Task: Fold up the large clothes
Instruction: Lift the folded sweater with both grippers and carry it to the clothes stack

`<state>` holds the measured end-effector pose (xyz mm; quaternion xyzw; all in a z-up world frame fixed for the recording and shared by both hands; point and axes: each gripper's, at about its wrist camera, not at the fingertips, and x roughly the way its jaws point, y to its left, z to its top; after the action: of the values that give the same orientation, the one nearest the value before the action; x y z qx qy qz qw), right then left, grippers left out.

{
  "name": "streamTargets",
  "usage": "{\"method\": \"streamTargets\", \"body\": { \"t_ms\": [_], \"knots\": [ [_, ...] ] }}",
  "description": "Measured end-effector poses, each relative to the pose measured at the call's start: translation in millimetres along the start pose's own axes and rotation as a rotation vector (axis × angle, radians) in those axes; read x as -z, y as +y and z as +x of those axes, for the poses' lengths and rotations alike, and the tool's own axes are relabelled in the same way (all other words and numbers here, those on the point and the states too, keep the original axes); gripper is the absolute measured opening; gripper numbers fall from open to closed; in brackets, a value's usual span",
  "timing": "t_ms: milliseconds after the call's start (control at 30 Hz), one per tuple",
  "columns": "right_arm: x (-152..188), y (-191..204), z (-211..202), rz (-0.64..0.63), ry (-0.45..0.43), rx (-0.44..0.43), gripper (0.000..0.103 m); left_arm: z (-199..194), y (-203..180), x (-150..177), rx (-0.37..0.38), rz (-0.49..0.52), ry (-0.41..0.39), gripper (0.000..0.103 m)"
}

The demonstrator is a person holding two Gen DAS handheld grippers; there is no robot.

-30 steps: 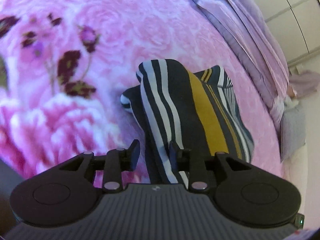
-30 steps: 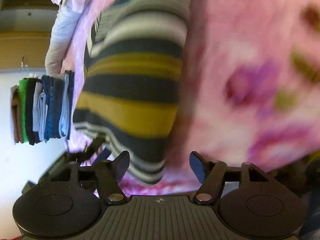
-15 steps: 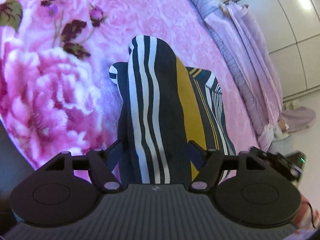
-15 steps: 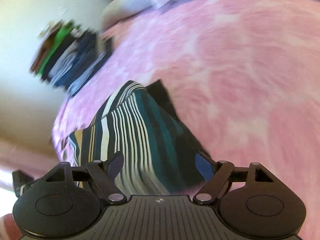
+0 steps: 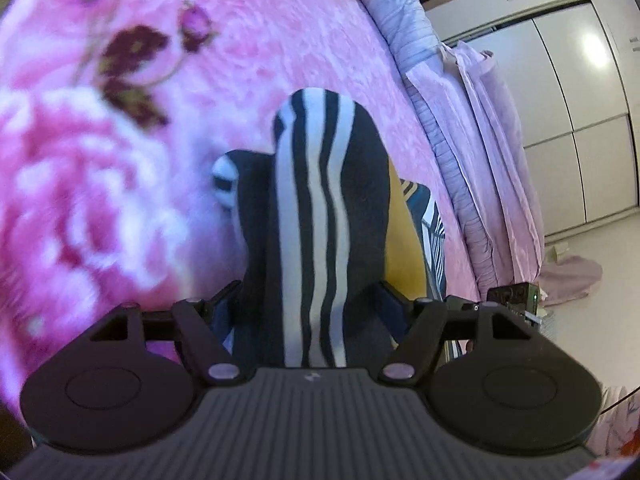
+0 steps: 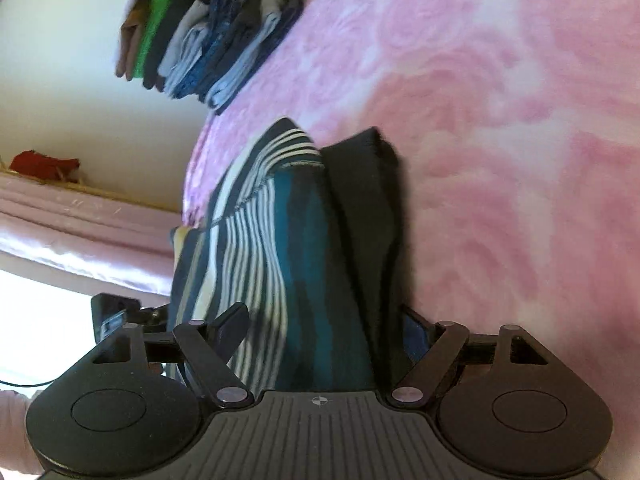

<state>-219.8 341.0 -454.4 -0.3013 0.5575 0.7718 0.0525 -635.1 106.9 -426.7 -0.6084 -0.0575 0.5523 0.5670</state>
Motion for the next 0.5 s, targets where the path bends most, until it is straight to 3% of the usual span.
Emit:
{"method": "streamTargets", "body": {
  "t_ms": [33, 67, 100, 167, 233, 333, 500],
  "knots": [
    [-2, 1, 7, -0.002, 0.004, -0.016, 0.069, 5, -2, -2, 0.001, 0.002, -0.004, 0.064],
    [-2, 3, 13, -0.002, 0.003, -0.025, 0.053, 8, -2, -2, 0.004, -0.001, -0.006, 0.06],
    [-1, 4, 21, 0.015, 0.003, -0.038, 0.046, 11, -3, -2, 0.004, -0.005, -0.009, 0.053],
    [2, 7, 30, 0.042, -0.018, -0.026, 0.04, 11, -10, 0, -0.009, 0.007, -0.027, 0.041],
    [7, 11, 23, 0.061, -0.048, -0.006, 0.028, 8, -23, 2, -0.04, 0.034, -0.04, 0.029],
    [17, 30, 4, 0.098, -0.107, 0.005, 0.023, -5, -42, 4, -0.079, 0.062, -0.058, 0.021],
    [20, 86, -24, 0.094, -0.169, 0.013, 0.022, -40, -71, 3, -0.073, 0.056, -0.115, 0.019]
  ]
}}
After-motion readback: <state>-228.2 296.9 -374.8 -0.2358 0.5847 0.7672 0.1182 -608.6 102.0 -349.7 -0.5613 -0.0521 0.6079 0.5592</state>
